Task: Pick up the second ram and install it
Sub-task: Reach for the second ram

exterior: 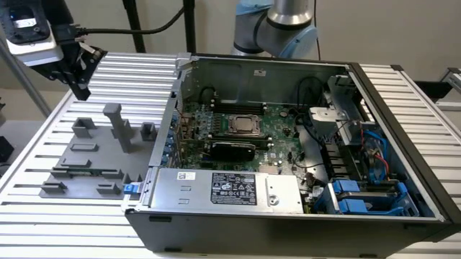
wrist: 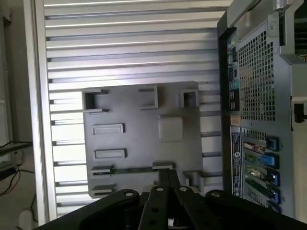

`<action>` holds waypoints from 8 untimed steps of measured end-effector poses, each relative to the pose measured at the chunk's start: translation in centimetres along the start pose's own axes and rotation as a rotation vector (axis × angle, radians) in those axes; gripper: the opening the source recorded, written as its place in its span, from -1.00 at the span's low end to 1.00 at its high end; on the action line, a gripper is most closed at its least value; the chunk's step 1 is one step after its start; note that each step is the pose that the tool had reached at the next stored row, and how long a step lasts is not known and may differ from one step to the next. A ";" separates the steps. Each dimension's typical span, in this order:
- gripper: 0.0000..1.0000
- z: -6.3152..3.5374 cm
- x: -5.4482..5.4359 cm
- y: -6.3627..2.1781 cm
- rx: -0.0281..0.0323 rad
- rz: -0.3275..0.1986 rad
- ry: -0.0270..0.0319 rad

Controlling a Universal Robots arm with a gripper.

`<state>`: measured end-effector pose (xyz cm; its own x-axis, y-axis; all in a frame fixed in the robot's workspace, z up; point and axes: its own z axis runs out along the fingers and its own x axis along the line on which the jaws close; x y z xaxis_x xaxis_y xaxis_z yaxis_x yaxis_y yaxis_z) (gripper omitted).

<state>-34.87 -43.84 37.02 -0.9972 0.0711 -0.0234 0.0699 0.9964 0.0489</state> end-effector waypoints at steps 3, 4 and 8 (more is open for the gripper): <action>-1.00 0.42 1.4 -0.14 0.0001 0.000 0.0000; -1.00 0.55 1.8 -0.19 0.0001 0.000 0.0000; -1.00 1.06 3.7 -0.36 0.0005 0.000 0.0000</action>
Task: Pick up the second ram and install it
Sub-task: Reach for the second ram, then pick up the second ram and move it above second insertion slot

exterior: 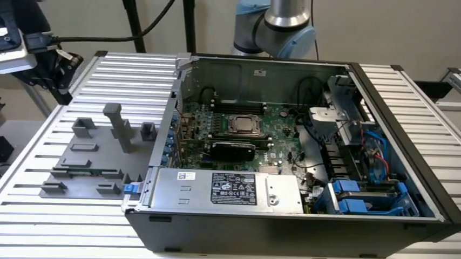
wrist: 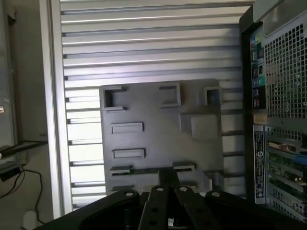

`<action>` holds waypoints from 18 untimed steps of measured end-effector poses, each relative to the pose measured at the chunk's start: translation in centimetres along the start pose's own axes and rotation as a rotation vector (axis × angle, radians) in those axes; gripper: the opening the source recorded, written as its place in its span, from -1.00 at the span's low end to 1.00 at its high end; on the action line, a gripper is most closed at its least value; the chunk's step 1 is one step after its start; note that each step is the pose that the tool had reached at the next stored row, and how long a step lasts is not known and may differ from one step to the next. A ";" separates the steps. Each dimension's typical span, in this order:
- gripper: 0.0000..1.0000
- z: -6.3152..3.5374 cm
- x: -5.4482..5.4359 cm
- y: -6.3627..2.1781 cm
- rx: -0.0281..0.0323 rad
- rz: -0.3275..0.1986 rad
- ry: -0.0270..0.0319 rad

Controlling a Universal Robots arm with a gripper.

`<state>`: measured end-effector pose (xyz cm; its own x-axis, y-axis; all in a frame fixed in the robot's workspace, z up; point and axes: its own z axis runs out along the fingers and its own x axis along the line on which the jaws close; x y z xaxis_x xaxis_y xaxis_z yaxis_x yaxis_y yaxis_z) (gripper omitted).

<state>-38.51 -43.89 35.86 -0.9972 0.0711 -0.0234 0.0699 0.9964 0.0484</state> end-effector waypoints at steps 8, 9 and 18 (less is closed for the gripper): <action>-1.00 0.50 0.6 -0.12 0.0036 -0.039 0.0183; -1.00 0.54 0.6 -0.13 0.0045 -0.050 0.0199; -1.00 0.64 0.6 -0.18 0.0045 -0.071 0.0216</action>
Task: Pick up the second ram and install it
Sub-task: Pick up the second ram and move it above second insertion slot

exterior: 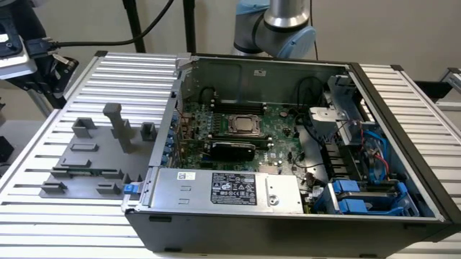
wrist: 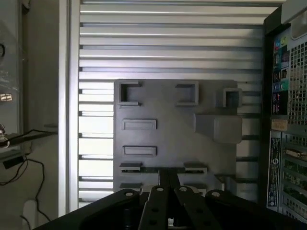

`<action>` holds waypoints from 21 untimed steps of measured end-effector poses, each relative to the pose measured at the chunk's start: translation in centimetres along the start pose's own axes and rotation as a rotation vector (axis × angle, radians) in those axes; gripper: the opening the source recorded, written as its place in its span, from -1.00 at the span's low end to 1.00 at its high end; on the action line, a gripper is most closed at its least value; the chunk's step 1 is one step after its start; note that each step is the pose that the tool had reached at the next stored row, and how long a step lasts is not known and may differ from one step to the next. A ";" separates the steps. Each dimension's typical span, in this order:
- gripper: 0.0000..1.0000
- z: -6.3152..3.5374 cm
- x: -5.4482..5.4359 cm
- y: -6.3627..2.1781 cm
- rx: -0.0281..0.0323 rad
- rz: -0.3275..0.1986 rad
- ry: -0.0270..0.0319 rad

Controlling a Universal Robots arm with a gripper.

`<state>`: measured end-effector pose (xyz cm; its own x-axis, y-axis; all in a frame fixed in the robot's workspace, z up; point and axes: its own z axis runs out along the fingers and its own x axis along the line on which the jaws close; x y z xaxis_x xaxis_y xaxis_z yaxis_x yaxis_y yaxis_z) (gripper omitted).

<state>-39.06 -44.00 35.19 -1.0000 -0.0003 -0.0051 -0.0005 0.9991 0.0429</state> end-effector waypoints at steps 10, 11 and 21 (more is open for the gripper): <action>-1.00 0.00 0.0 0.00 0.0000 0.000 0.0000; -1.00 0.00 0.0 0.00 0.0000 0.000 0.0000; -1.00 0.22 -0.5 -0.01 -0.0004 -0.075 0.0032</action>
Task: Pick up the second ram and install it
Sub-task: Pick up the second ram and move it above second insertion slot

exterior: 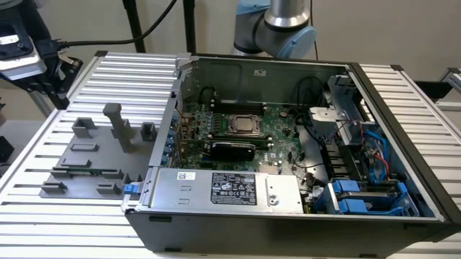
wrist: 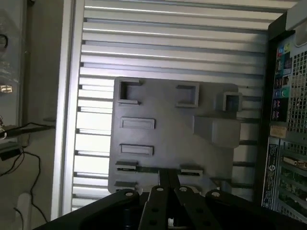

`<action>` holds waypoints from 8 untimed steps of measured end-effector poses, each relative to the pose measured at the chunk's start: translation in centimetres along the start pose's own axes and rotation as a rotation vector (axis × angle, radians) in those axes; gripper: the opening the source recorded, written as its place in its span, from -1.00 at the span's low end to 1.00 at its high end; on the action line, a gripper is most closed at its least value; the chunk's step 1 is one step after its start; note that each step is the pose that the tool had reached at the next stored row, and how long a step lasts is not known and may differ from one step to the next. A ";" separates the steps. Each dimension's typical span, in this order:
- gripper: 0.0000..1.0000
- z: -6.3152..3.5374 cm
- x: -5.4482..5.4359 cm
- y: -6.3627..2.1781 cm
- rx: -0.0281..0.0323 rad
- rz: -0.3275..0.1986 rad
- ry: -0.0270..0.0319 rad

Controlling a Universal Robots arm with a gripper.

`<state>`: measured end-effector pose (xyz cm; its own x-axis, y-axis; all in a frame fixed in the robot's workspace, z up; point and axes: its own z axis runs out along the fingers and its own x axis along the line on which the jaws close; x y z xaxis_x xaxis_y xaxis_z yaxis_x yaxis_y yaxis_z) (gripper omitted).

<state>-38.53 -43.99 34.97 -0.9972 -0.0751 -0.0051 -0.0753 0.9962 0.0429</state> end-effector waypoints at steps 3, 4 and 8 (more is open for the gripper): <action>-1.00 0.20 0.0 -0.01 -0.0003 -0.055 0.0023; -1.00 0.28 0.0 -0.02 -0.0004 -0.073 0.0030; -1.00 0.54 0.0 -0.03 -0.0007 -0.144 0.0062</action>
<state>-38.52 -44.00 34.44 -0.9759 -0.2181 -0.0051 -0.2181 0.9750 0.0429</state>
